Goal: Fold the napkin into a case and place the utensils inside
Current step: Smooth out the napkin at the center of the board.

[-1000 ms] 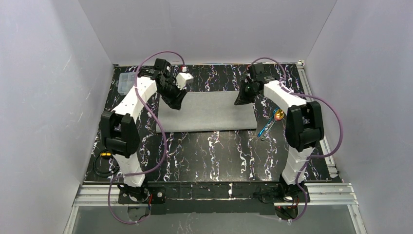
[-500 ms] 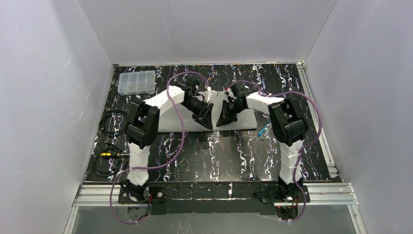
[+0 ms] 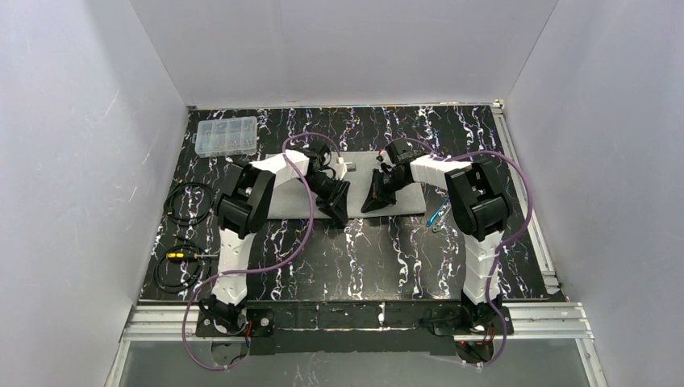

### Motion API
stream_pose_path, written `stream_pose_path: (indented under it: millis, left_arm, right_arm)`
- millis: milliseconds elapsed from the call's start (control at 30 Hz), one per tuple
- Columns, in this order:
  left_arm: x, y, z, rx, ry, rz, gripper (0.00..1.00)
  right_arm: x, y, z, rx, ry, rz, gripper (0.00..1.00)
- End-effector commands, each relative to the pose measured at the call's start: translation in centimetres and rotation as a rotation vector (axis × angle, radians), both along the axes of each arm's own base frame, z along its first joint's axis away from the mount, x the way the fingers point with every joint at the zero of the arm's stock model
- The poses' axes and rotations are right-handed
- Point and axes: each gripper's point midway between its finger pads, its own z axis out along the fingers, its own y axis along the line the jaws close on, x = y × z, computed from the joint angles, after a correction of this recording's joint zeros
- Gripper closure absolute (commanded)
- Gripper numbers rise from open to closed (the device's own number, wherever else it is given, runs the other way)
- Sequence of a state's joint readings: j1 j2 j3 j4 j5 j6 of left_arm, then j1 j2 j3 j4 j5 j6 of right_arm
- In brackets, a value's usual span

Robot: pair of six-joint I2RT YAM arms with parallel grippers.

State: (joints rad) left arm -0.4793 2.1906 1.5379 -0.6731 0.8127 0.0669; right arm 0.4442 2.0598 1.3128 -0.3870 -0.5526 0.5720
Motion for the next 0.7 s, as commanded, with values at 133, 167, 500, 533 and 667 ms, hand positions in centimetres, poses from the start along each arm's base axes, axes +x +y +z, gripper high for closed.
stream_pose_path:
  millis: [133, 167, 500, 533, 667]
  left_arm:
    - [0.4, 4.5, -0.1, -0.011, 0.142, 0.109, 0.68]
    - [0.5, 5.0, 0.0, -0.017, 0.172, 0.132, 0.68]
    - [0.3, 11.8, 0.0, -0.018, 0.37, 0.295, 0.7]
    - [0.2, 12.5, 0.2, -0.021, 0.39, 0.316, 0.71]
    - [-0.6, 15.6, 0.4, -0.009, 0.448, 0.364, 0.73]
  right_arm:
    - [-0.2, -1.3, -2.1, -0.077, -0.008, -0.011, 0.99]
    - [-0.3, -1.3, -2.2, -0.08, -0.007, -0.011, 0.99]
    - [-0.6, -1.6, -2.6, -0.091, -0.003, -0.015, 0.99]
    - [-0.5, -1.6, -2.6, -0.09, -0.004, -0.015, 0.99]
    - [-0.6, -1.7, -2.6, -0.095, -0.004, -0.015, 0.99]
